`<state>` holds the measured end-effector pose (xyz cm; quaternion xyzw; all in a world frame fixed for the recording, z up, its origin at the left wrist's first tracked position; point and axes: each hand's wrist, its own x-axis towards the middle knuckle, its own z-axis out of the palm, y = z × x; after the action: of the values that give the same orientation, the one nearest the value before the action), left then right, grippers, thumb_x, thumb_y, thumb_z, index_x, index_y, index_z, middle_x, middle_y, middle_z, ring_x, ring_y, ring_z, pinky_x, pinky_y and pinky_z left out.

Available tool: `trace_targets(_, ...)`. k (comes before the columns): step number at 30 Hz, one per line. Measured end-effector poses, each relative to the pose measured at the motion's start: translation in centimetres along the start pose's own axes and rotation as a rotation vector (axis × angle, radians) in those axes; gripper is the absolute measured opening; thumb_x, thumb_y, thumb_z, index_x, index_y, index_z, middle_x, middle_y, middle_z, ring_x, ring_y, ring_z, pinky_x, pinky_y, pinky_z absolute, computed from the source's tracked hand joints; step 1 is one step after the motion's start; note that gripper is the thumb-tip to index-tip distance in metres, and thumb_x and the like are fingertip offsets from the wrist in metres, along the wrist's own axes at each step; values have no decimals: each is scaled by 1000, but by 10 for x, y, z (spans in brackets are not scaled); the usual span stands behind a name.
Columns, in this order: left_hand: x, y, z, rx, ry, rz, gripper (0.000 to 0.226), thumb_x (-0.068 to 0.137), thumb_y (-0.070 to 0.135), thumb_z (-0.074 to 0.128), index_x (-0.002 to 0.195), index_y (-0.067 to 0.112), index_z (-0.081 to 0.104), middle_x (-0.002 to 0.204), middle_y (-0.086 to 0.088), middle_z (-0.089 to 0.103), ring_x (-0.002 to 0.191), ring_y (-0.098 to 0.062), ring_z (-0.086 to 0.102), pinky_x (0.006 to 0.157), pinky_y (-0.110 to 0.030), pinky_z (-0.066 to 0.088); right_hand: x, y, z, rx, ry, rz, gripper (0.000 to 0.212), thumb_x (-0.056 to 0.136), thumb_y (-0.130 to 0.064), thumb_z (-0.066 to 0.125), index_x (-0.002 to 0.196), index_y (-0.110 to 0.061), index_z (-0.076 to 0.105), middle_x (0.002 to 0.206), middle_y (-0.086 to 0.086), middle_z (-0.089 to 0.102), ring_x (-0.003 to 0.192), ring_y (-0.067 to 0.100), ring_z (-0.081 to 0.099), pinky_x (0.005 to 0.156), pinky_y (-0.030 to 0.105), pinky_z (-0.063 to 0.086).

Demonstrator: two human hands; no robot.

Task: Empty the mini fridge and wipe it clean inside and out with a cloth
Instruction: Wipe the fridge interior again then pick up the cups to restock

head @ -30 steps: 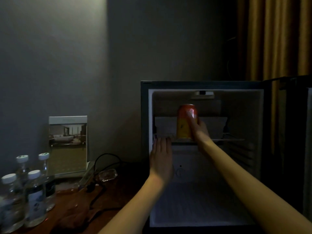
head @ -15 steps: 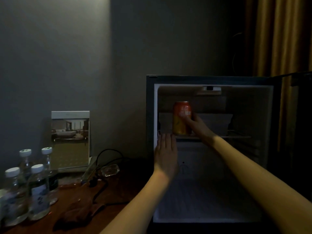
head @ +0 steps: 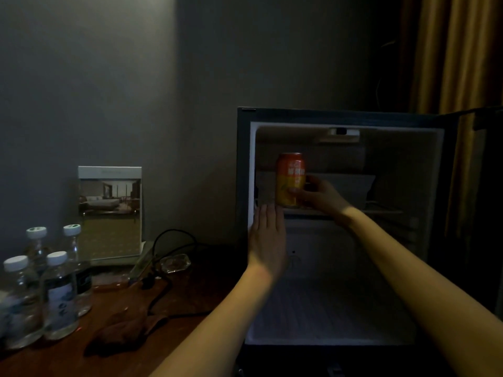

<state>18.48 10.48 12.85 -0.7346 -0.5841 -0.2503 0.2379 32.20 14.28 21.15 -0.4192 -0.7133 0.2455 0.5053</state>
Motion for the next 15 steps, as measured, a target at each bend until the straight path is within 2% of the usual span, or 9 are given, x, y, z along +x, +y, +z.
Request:
trace_targets(4,2,0,1,13,-14,-2,83,97,28,51,151,1,-6,160,-19,-3,148,-34,-2,119,-43,-5,6,0,10,-3,0,-12,54,90,-14,64,139,-6,40,127,10,55,90,9,59,63,16,51)
trace_targets(8,1,-1,0,44,-11,2,85,97,30,51,151,2,-8,160,-20,-5,148,-35,-4,117,-42,-7,14,-2,21,28,-28,-7,54,90,-10,62,138,-5,39,130,15,54,86,8,60,60,14,52)
trace_targets(12,0,-1,-2,42,-15,12,88,96,34,50,150,0,-10,160,-19,-6,147,-35,-5,117,-42,-9,25,-5,34,71,-50,9,58,89,-9,64,140,-6,38,134,14,52,111,21,56,65,18,52)
trace_targets(15,0,-1,-3,62,0,22,88,95,35,51,150,-1,-8,159,-21,-3,147,-36,-3,118,-43,-7,32,-5,41,86,-72,13,58,88,-7,64,140,-6,38,136,15,51,121,26,53,71,19,51)
